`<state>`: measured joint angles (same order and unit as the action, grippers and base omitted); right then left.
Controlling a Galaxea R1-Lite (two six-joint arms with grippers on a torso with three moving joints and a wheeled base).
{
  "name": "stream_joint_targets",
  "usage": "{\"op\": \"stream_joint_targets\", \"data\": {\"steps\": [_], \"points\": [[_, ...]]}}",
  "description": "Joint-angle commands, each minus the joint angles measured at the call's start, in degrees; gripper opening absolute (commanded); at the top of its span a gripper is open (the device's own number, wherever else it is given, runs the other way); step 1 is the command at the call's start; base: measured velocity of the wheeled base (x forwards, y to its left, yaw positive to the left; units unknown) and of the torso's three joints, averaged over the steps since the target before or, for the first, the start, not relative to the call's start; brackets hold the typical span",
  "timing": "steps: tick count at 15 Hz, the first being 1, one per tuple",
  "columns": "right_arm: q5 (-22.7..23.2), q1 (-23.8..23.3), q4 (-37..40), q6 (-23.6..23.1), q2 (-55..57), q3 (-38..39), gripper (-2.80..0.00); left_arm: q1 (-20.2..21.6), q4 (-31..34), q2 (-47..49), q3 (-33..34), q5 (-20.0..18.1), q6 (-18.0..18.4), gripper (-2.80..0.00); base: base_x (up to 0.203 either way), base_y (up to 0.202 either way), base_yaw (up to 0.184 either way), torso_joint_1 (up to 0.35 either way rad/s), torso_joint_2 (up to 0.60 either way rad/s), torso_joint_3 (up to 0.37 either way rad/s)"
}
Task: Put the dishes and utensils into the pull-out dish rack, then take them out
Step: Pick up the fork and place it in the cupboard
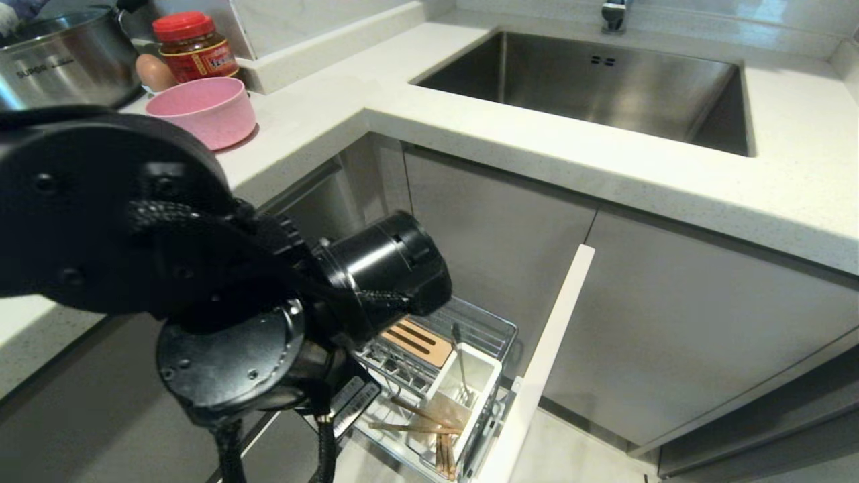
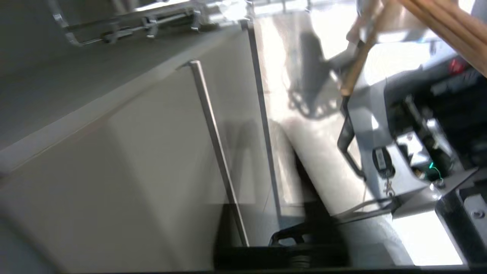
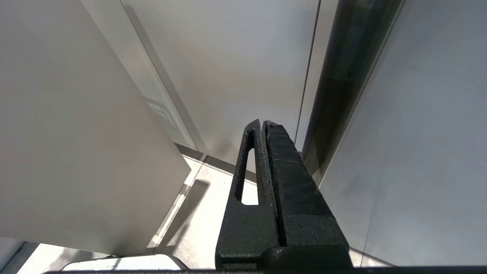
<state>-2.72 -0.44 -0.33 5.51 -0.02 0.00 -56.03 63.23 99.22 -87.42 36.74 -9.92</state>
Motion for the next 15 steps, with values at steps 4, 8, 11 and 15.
{"op": "stream_joint_targets", "data": {"steps": [4, 8, 11, 15], "points": [[0.0, 0.0, 0.0, 0.0, -0.2, 0.0, -2.8, 4.1, -7.9, -8.3, -1.1, 2.5, -0.2, -2.8, 0.0, 0.0, 0.0, 0.0, 0.0, 0.0], [0.0, 0.0, 0.0, 0.0, -0.2, 0.0, -2.8, 7.9, -22.7, -12.8, -2.6, 3.1, -0.1, -2.8, 0.0, 0.0, 0.0, 0.0, 0.0, 0.0], [0.0, 0.0, 0.0, 0.0, -0.2, 0.0, -2.8, 12.3, -35.6, -15.9, -3.2, 3.2, -0.1, -2.8, 0.0, 0.0, 0.0, 0.0, 0.0, 0.0], [0.0, 0.0, 0.0, 0.0, -0.2, 0.0, -2.8, 23.2, -45.2, -21.3, -3.8, 2.7, 0.7, -2.8, 0.0, 0.0, 0.0, 0.0, 0.0, 0.0]]}}
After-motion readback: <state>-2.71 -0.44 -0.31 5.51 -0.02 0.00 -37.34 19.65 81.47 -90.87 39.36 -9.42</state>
